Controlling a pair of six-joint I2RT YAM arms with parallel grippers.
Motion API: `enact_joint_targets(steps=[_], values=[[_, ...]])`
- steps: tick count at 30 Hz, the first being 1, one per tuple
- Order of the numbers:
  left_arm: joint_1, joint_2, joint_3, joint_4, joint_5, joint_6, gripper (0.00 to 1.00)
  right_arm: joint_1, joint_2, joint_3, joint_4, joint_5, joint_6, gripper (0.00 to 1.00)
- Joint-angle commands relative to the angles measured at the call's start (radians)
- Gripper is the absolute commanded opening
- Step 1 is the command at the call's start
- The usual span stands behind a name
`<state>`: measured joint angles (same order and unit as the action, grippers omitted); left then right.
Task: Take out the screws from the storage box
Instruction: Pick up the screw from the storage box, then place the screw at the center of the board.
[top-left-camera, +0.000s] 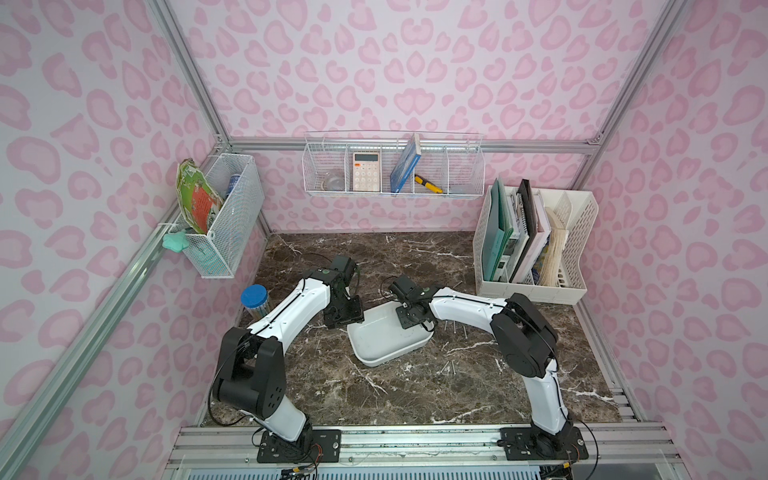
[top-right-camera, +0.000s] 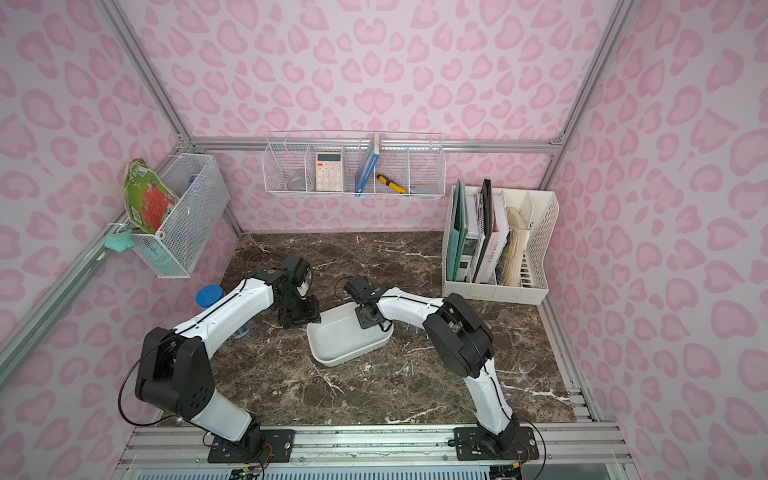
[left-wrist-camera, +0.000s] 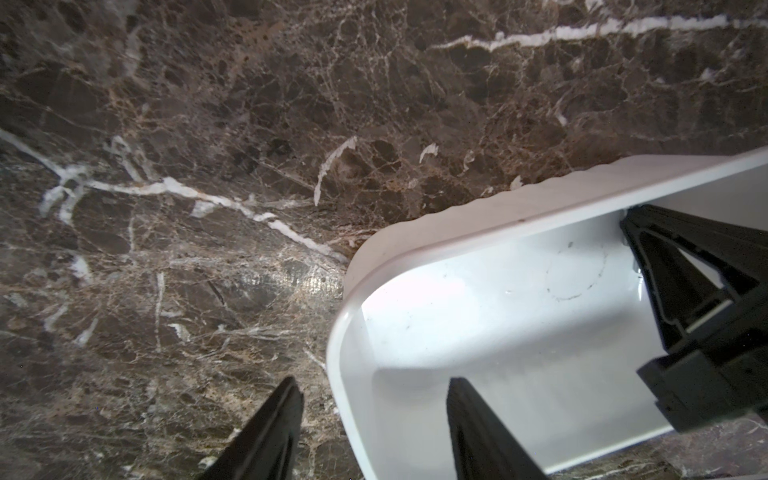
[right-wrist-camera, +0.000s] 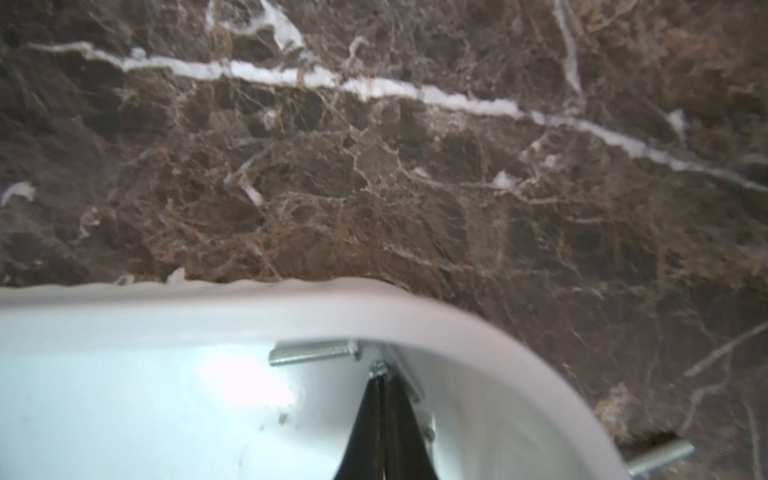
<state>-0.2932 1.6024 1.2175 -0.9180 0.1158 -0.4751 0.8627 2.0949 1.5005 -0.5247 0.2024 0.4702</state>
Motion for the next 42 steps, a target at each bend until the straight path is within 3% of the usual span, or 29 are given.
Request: enact_joint_targets(steps=[1,5,10,17,26,42], values=[[0.0,0.007,0.003,-0.007,-0.001,-0.001,0.61,-0.002,-0.003,-0.002,-0.04,0.007,0.004,0.03],[-0.001,0.011,0.005,-0.005,-0.001,-0.002,0.61,-0.004,0.002,-0.019,-0.035,0.006,-0.01,0.14],[0.0,0.016,0.006,-0.004,-0.002,-0.002,0.61,-0.006,0.01,-0.028,-0.027,-0.004,-0.01,0.15],[0.0,0.018,0.007,-0.004,-0.004,-0.002,0.61,-0.007,0.007,-0.015,-0.029,-0.003,-0.004,0.02],[-0.002,0.033,0.009,-0.009,-0.002,0.001,0.61,-0.008,-0.126,0.015,-0.022,0.015,0.016,0.0],[-0.009,0.06,0.02,-0.014,-0.001,0.009,0.61,-0.199,-0.467,-0.435,0.132,-0.066,0.139,0.01]])
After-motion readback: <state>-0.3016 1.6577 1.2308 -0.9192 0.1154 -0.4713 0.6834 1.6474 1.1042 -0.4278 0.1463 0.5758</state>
